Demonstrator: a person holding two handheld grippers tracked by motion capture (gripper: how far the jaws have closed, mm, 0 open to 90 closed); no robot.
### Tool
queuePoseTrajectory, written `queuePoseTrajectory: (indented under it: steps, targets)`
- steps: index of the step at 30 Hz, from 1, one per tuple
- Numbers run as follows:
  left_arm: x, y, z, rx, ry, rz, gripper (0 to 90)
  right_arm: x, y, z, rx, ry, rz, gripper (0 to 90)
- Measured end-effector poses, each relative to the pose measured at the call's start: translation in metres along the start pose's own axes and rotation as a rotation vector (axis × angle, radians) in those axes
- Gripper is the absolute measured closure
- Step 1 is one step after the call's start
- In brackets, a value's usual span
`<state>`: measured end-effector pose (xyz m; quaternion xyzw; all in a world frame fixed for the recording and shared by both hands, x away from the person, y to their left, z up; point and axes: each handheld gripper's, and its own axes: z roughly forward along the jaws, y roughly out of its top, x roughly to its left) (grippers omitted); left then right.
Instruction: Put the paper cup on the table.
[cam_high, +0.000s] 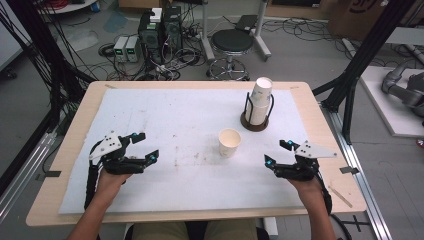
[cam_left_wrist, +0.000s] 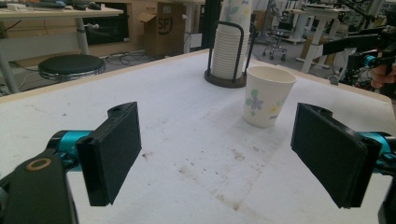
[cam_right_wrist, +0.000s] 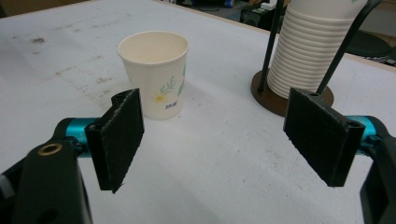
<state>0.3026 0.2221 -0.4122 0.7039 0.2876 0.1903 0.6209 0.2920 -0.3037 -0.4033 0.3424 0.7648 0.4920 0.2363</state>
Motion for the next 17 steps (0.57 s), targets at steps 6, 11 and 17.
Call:
queuePoseTrajectory:
  steps: [6,11,17]
  targets:
    - [0.0004,-0.0002,-0.0017,-0.002,0.004,-0.004,16.0,0.0032,0.0011,0.0019,0.001,0.008,-0.004,20.8]
    - [0.0018,-0.0012,-0.0036,0.0,0.01,-0.003,16.0,0.0032,0.0012,0.0043,0.003,0.008,-0.005,20.8]
    - [0.0028,-0.0014,-0.0063,-0.004,0.018,-0.005,16.0,0.0037,0.0023,0.0075,0.005,0.018,-0.003,20.8]
